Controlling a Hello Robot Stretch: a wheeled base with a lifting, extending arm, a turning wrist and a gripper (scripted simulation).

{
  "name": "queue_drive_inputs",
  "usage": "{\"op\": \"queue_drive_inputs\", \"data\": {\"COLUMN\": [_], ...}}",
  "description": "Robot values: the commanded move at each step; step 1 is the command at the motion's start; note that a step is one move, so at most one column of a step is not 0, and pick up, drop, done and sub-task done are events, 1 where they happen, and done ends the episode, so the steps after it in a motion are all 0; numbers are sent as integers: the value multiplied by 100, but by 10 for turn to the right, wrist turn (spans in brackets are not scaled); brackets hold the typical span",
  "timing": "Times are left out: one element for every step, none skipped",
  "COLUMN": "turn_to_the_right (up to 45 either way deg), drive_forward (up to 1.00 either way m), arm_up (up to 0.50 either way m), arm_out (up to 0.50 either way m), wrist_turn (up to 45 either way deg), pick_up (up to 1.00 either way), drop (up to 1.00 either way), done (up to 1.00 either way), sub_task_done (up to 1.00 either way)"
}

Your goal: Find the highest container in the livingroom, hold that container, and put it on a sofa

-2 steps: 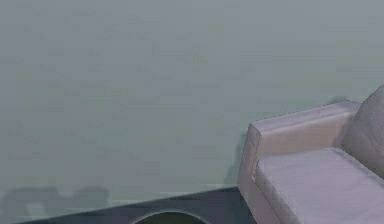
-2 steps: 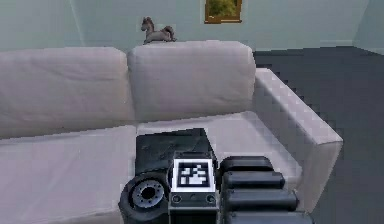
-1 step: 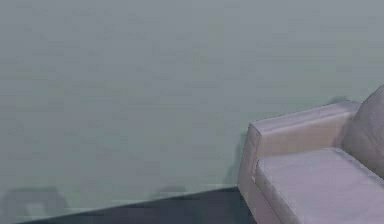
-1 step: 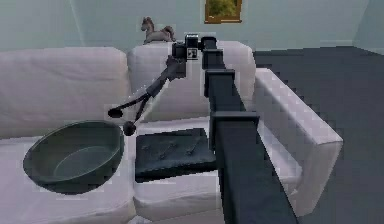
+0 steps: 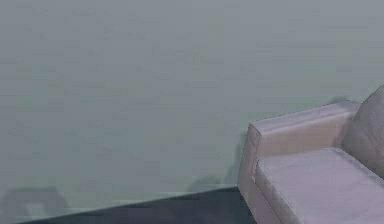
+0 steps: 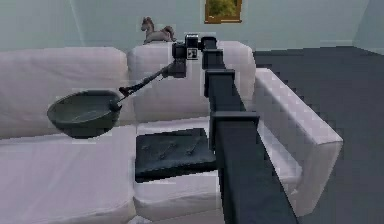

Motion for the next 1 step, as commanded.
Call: {"op": "queue_drive_inputs", "data": {"turn_to_the_right": [0], "drive_forward": [0], "arm_up": [-24], "arm_out": [0], "wrist_turn": [0], "pick_up": [0], "drop": [0], "done": [0], "sub_task_done": [0]}}
